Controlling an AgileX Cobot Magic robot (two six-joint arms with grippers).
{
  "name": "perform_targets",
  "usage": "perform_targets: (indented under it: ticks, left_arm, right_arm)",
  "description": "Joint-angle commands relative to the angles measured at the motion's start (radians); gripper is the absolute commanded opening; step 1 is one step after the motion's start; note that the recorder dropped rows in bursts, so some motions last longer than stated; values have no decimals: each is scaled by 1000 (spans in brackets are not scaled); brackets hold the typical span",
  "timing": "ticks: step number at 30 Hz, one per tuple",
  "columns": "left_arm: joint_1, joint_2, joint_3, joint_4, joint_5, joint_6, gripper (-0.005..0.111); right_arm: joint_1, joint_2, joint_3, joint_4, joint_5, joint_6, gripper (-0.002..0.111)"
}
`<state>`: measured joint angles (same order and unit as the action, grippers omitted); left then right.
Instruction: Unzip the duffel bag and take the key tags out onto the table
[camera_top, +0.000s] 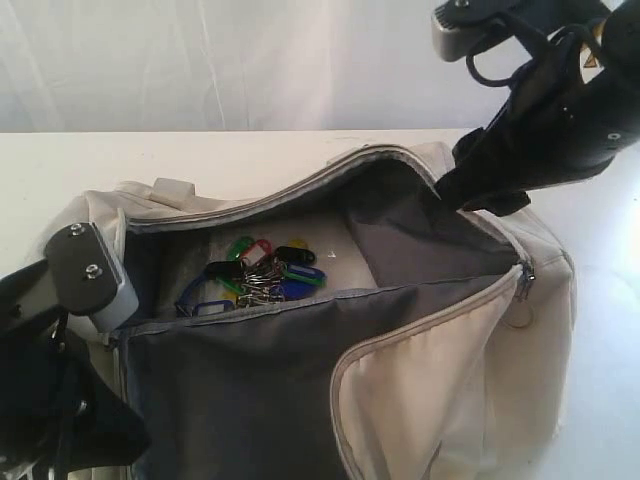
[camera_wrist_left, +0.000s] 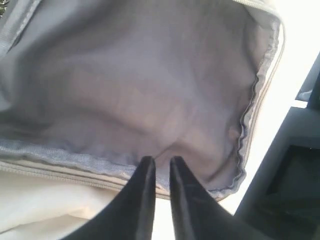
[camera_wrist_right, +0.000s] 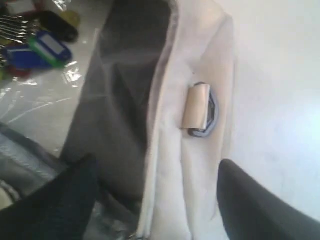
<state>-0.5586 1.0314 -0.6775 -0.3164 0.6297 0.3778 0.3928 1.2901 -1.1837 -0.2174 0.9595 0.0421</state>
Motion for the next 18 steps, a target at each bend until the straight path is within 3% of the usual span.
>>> perform_targets:
  ticks: [1, 8, 12, 14, 18]
  left_arm:
    - [-2, -7, 5, -11, 10, -4, 17]
    - [-2, -7, 5, -11, 10, -4, 17]
    - [-2, -7, 5, -13, 10, -4, 17]
    - [-2, -7, 5, -13, 10, -4, 17]
    - [-2, -7, 5, -12, 12, -4, 17]
  right_arm:
    - [-44, 54, -1, -31, -25, 16, 65]
    - [-64, 171, -1, -62, -90, 16, 65]
    - [-64, 239, -1, -62, -85, 16, 60]
    - [-64, 266, -1, -69, -67, 18, 52]
    - [-64, 314, -1, -162, -18, 93, 23]
